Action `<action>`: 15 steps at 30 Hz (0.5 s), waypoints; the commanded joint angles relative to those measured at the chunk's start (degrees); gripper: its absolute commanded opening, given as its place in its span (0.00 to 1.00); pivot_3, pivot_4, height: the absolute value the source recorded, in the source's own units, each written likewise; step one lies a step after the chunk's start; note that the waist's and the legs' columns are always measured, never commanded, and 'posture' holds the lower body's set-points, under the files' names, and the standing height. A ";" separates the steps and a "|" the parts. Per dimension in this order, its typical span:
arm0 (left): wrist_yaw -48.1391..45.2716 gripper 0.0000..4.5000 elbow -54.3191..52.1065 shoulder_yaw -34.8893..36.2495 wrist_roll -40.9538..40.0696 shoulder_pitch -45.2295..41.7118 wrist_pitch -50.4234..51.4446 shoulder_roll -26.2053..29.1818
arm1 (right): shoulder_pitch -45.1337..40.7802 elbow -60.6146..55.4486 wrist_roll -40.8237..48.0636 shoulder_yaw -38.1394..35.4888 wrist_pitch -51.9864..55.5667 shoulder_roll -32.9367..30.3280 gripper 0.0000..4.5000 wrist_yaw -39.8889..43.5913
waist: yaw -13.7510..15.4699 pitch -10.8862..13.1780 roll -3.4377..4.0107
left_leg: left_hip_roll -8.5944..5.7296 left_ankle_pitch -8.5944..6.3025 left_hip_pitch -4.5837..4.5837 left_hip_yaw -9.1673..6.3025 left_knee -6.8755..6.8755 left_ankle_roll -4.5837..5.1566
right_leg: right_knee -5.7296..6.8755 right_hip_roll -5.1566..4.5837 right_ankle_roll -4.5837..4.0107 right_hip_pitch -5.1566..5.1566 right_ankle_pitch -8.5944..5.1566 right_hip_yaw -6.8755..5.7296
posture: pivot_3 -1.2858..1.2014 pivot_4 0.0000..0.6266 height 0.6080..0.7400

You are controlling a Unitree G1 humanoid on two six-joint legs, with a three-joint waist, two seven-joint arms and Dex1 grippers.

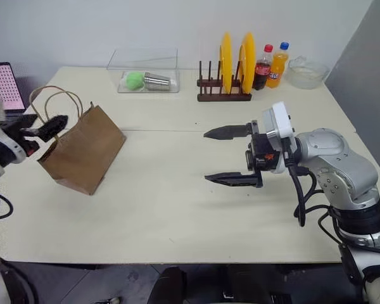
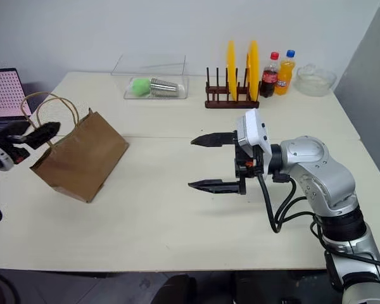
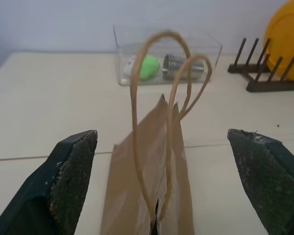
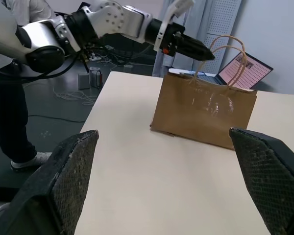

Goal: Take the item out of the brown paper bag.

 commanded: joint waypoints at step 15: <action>-12.17 0.44 22.55 -8.72 10.77 -21.09 -12.58 2.65 | -1.42 -2.69 0.98 -2.21 0.60 -1.65 1.00 -0.78 | 0.02 0.00 -0.02 | -0.01 0.01 -0.26 -0.04 0.08 0.00 | 0.06 -0.03 -0.19 -0.17 0.13 -0.07 | 0.52 0.24 1.00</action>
